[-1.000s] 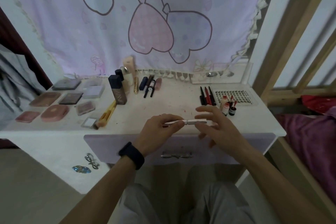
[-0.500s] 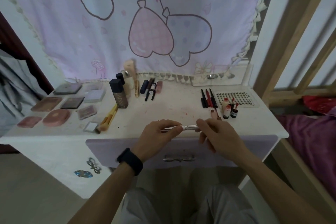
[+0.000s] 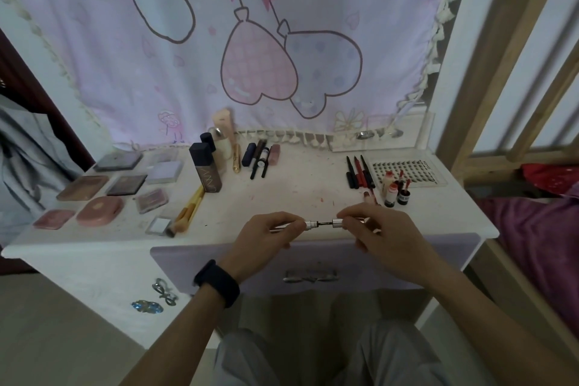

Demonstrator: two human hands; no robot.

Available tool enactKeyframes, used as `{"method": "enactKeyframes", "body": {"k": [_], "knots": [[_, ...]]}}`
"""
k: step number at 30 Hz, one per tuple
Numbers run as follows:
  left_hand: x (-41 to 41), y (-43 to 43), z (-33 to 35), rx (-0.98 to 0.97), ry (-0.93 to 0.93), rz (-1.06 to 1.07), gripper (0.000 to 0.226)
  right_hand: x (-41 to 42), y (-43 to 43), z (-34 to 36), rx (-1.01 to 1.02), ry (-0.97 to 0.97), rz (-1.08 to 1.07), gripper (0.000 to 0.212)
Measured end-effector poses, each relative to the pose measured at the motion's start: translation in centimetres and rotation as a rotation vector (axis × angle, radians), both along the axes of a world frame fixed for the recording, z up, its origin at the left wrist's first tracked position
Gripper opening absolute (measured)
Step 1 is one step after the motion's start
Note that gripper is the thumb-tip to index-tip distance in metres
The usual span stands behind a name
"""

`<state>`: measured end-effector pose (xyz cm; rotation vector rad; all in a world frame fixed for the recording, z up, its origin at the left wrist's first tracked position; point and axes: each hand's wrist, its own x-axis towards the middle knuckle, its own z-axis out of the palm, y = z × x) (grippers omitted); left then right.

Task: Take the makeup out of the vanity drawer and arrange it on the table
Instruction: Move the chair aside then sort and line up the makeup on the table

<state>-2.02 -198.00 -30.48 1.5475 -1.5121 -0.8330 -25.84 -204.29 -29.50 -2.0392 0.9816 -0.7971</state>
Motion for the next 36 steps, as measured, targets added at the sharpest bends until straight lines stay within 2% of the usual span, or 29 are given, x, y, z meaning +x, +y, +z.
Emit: {"method": "enactKeyframes", "body": {"k": [4,15,23,28,36], "knots": [[0.5,0.3,-0.1,0.058,0.048,-0.016,0.016,-0.5,0.0,0.1,-0.117,0.054,0.036,0.031],[0.5,0.3,0.3,0.092,0.093,-0.029,0.023,-0.7,0.3,0.2,-0.428,0.045,0.009,0.022],[0.4,0.2,0.3,0.096,0.083,-0.024,0.022,-1.2,0.4,-0.4,-0.298,0.005,-0.02,0.03],[0.3,0.2,0.2,0.101,0.089,-0.014,0.023,-1.4,0.6,-0.7,-0.289,-0.011,-0.04,0.039],[0.4,-0.1,0.6,0.101,0.098,-0.041,0.022,-2.1,0.7,-0.7,-0.369,-0.057,-0.05,0.02]]}}
